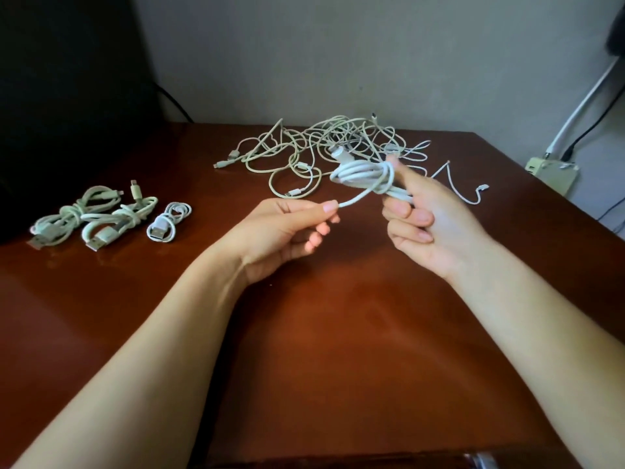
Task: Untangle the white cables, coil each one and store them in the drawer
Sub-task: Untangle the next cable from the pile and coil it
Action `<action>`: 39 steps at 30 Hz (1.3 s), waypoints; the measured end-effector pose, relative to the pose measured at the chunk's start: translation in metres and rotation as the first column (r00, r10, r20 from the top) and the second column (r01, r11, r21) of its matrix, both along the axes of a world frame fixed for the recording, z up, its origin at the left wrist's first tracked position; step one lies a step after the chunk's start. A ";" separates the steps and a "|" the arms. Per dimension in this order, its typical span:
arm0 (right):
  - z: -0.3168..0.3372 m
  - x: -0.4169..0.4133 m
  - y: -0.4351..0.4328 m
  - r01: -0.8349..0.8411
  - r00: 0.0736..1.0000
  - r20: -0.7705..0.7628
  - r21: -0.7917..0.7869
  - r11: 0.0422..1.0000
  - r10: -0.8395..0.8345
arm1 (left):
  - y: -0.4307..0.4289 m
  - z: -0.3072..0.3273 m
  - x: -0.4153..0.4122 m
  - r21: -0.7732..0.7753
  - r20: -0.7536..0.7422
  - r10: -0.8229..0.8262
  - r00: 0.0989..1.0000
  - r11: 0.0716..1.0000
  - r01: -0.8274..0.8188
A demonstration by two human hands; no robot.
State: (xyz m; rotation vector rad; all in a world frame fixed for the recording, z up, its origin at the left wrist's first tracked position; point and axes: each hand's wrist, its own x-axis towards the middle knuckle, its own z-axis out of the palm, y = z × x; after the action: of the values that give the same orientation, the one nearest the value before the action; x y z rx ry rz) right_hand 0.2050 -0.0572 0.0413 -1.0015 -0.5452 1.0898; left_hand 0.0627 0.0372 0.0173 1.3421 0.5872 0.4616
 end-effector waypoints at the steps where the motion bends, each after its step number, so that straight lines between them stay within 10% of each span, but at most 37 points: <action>1: -0.001 0.000 -0.001 -0.030 0.998 0.050 -0.005 1.000 0.030 | 0.001 0.000 0.000 -0.021 -0.001 0.007 1.000 1.000 -0.007; 17: -0.003 -0.008 -0.006 -0.076 0.653 0.720 -0.244 0.967 0.233 | -0.011 0.000 0.007 -0.080 0.153 0.167 0.974 0.985 -0.156; 27: -0.010 -0.019 0.000 0.234 0.442 0.894 -0.042 0.971 -0.068 | -0.012 0.005 0.012 -0.165 0.271 0.210 0.939 0.972 -0.170; 39: -0.013 -0.008 0.003 0.193 0.771 0.636 -0.199 0.961 -0.023 | -0.023 -0.006 0.014 0.382 0.241 0.082 0.967 0.908 -0.172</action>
State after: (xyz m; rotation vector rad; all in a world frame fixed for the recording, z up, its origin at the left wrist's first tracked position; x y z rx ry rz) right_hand 0.1967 -0.0546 0.0283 -1.6295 -0.8883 0.7046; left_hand 0.0772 0.0139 0.0111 1.6190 0.4084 0.8630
